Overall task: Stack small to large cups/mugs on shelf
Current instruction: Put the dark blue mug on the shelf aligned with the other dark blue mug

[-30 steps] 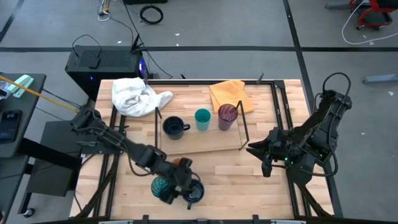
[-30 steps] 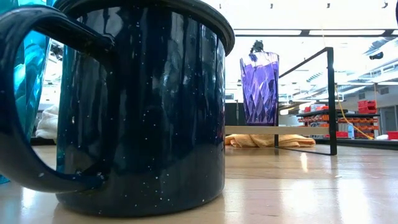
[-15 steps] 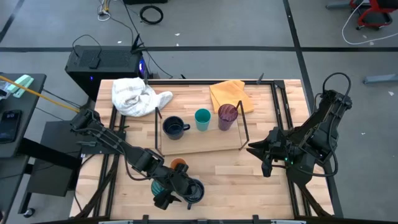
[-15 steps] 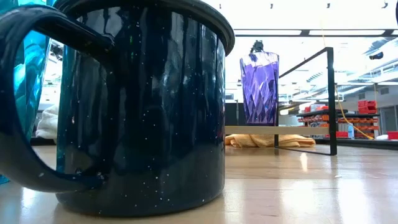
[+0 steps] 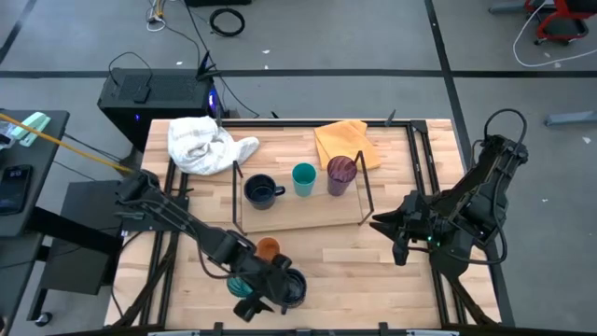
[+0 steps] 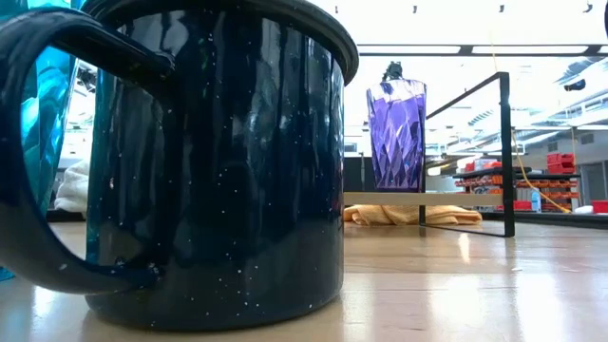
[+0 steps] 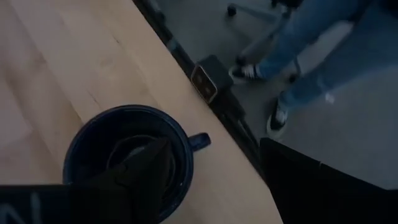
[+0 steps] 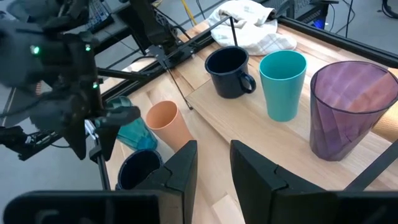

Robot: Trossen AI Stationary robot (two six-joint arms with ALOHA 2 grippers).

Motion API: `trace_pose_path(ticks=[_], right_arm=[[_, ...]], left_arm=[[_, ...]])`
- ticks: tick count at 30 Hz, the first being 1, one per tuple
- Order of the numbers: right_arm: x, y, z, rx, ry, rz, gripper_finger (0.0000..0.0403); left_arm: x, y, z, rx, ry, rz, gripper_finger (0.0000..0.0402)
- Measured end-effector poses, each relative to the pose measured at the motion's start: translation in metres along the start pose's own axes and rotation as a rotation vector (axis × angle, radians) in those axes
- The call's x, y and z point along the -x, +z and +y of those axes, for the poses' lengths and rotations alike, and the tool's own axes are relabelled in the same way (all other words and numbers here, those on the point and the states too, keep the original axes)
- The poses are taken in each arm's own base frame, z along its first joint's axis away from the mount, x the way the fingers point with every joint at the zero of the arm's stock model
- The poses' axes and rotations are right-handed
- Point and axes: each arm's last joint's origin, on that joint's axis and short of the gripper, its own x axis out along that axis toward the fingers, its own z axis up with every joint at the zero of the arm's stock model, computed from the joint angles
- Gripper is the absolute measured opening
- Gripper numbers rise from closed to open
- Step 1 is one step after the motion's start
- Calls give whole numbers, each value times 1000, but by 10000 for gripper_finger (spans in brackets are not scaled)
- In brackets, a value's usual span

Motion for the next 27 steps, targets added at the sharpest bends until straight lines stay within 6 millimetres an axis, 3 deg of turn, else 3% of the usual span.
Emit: trace_pose_path(ticks=[9,15,22,27], right_arm=[[0,0,0,9,4,11,103],[0,-1,0,35,12,43,103],[0,-2,0,67,14,51,103],[0,-2,-1,78,8,55,103]], left_arm=[[5,40,23,-76,60,241,248],[-13,44,42,1,74,327,243],[-47,39,33,70,61,345,238],[-54,39,25,75,52,329,229]])
